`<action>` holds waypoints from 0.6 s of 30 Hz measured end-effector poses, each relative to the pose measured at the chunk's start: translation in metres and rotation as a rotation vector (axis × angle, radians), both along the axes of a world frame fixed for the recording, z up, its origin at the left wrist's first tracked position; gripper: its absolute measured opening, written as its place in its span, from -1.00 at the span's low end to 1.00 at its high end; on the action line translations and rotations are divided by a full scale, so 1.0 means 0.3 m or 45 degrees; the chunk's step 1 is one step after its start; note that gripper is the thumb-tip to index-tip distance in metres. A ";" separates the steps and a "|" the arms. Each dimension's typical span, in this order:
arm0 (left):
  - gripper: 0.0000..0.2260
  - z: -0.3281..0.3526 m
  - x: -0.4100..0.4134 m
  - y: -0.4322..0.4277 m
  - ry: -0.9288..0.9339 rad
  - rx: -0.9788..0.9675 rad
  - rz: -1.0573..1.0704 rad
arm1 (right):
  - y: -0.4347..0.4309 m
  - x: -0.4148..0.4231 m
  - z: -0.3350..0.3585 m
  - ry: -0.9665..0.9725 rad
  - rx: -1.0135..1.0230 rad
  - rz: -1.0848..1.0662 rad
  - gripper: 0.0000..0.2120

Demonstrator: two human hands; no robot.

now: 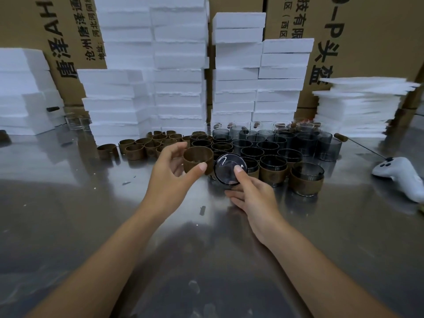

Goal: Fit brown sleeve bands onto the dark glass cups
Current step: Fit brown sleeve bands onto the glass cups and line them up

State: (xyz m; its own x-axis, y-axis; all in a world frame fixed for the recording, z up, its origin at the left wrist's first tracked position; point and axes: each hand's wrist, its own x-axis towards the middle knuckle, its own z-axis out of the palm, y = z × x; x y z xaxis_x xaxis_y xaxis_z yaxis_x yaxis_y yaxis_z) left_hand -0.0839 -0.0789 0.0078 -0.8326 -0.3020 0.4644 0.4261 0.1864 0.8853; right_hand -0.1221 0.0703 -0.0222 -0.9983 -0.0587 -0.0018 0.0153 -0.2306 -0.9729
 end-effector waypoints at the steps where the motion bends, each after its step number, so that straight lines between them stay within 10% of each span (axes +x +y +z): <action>1: -0.59 0.003 0.005 0.006 -0.002 -0.003 -0.014 | 0.002 0.000 0.001 -0.002 -0.009 0.001 -0.68; 18: -0.48 -0.022 0.028 0.079 0.150 -0.050 -0.319 | 0.010 0.050 0.040 -0.115 -0.424 0.301 -0.65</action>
